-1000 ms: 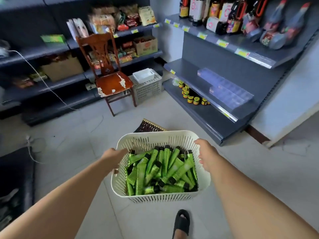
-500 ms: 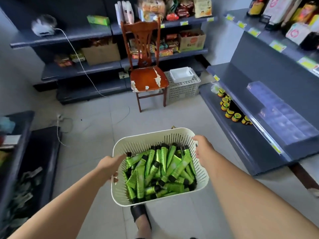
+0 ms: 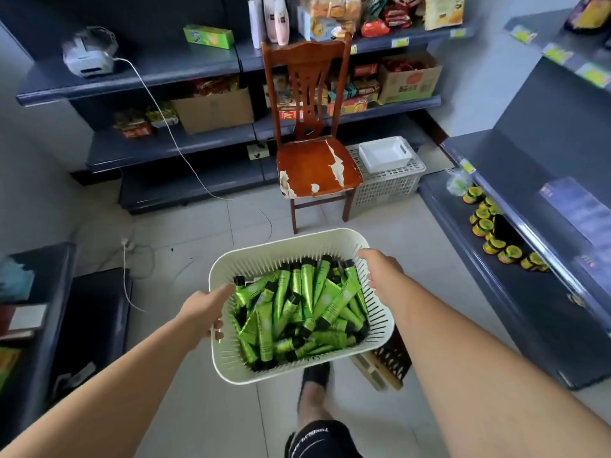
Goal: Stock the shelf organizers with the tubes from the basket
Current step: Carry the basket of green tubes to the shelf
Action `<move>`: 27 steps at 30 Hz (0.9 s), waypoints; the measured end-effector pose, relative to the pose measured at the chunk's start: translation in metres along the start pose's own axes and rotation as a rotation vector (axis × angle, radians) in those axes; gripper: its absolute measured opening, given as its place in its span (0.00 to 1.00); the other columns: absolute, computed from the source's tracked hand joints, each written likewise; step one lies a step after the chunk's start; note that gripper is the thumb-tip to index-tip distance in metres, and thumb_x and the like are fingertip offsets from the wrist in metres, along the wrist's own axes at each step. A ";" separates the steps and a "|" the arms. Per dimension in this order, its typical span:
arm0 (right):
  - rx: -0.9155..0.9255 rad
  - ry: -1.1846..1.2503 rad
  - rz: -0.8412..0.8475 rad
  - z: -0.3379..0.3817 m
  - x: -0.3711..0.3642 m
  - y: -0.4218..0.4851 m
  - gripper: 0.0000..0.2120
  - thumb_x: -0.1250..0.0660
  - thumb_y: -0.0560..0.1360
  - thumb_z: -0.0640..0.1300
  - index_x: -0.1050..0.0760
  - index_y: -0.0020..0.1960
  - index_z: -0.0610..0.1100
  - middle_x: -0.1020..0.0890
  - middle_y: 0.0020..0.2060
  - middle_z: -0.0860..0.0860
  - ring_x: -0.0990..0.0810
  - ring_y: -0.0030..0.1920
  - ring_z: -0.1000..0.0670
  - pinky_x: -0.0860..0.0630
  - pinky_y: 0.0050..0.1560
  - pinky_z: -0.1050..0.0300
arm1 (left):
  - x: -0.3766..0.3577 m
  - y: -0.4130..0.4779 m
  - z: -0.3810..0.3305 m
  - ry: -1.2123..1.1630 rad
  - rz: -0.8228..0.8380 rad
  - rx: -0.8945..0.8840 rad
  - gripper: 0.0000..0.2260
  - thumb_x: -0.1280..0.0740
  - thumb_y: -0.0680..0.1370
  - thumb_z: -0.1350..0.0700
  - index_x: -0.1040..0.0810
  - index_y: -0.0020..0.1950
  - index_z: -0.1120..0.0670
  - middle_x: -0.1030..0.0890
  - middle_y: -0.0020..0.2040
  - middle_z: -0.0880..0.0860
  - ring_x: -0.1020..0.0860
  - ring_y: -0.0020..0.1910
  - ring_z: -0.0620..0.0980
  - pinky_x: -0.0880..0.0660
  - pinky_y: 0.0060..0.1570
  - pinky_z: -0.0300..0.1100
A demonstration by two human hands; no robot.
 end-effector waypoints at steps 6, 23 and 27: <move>-0.005 -0.097 0.033 0.098 -0.059 0.045 0.23 0.31 0.63 0.60 0.23 0.50 0.44 0.20 0.42 0.46 0.22 0.40 0.45 0.25 0.43 0.52 | 0.031 0.085 -0.069 0.000 -0.022 0.053 0.22 0.28 0.74 0.42 0.24 0.47 0.63 0.27 0.39 0.61 0.26 0.28 0.57 0.21 0.32 0.51; 0.017 -0.356 -0.313 0.295 -0.108 0.178 0.16 0.38 0.81 0.40 0.23 0.65 0.35 0.19 0.61 0.38 0.20 0.61 0.37 0.23 0.53 0.52 | 0.024 0.294 -0.343 0.328 0.117 -0.141 0.26 0.31 0.72 0.36 0.23 0.48 0.61 0.19 0.38 0.60 0.19 0.31 0.58 0.16 0.40 0.56; -0.023 -0.397 -0.396 0.316 -0.079 0.202 0.16 0.37 0.80 0.41 0.23 0.64 0.34 0.19 0.62 0.37 0.21 0.63 0.37 0.24 0.57 0.52 | -0.013 0.326 -0.405 0.402 0.159 -0.181 0.33 0.36 0.67 0.30 0.20 0.47 0.61 0.17 0.37 0.62 0.19 0.30 0.59 0.21 0.34 0.46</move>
Point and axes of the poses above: each hand's wrist, its own y-axis towards the middle knuckle, its own x-axis out of the back of the hand, z = x × y, the point moved 6 cm from there along y, towards the middle knuckle
